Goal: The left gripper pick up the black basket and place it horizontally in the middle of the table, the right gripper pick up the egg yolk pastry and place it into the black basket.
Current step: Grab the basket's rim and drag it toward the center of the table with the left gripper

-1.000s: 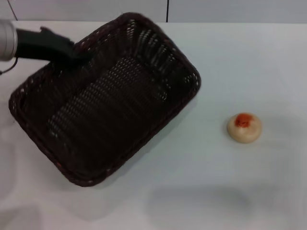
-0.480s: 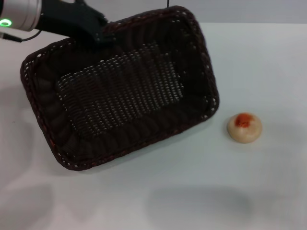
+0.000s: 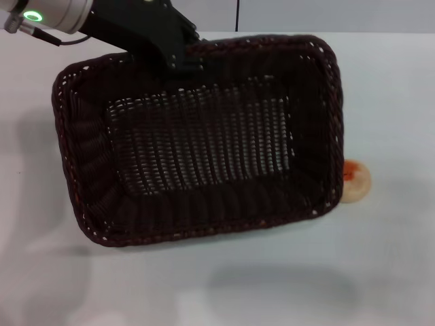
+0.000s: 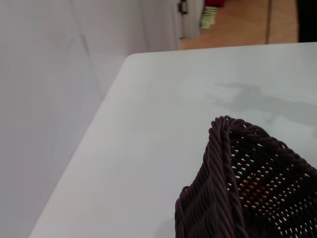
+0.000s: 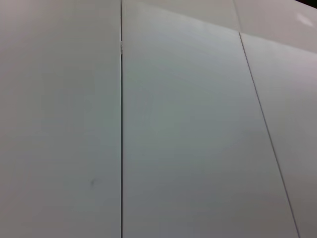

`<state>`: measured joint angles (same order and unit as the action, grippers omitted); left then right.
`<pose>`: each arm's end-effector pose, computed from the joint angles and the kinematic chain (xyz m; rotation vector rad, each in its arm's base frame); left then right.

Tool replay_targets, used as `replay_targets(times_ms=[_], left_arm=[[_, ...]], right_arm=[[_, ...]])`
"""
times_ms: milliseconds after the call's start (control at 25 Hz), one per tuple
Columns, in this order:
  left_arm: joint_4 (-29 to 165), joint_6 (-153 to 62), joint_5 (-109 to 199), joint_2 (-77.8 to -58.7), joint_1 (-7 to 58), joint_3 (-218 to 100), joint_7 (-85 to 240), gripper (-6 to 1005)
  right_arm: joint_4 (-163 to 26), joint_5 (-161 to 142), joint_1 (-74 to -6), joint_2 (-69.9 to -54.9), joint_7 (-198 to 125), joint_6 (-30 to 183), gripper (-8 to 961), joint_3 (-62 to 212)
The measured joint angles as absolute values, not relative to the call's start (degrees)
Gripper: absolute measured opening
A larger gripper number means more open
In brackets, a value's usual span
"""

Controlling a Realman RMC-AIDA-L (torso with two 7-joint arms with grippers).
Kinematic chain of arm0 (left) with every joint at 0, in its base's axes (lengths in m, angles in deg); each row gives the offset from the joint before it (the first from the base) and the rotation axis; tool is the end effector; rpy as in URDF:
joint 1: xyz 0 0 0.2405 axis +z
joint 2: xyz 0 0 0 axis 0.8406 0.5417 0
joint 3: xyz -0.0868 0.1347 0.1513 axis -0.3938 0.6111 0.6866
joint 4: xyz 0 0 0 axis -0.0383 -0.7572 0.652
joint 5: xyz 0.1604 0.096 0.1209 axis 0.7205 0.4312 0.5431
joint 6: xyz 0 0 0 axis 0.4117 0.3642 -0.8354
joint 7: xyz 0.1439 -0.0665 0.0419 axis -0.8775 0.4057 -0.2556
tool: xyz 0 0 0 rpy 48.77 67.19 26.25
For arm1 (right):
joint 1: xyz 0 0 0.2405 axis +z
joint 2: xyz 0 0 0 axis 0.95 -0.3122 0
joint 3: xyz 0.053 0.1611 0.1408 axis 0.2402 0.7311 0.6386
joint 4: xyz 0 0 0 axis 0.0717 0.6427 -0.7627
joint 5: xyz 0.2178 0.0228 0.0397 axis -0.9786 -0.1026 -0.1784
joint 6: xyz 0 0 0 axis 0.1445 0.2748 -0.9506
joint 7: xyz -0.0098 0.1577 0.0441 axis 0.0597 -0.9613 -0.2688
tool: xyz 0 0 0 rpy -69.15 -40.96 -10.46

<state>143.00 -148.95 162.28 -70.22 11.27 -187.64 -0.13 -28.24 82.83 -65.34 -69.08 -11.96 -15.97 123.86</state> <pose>-0.0788 0.3853 0.0605 -2.8817 0.0341 -0.0570 0.2691 0.2481 0.0603 -0.8883 0.2423 0.7539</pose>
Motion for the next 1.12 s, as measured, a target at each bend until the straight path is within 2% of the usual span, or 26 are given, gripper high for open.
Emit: replay_targets(times_ms=[440, 1120], left_arm=[[141.5, -148.1, 162.4, -71.21, 11.0, -181.5, -1.6, 232], [138.5, -143.3, 160.9, -71.45, 11.4, -179.2, -2.3, 261]], right_arm=[[-27.7, 82.8, -66.3, -69.13, -11.9, -16.9, 502, 123.1], [-27.5, 82.8, -66.6, -69.09, -11.9, -18.3, 501, 122.4]])
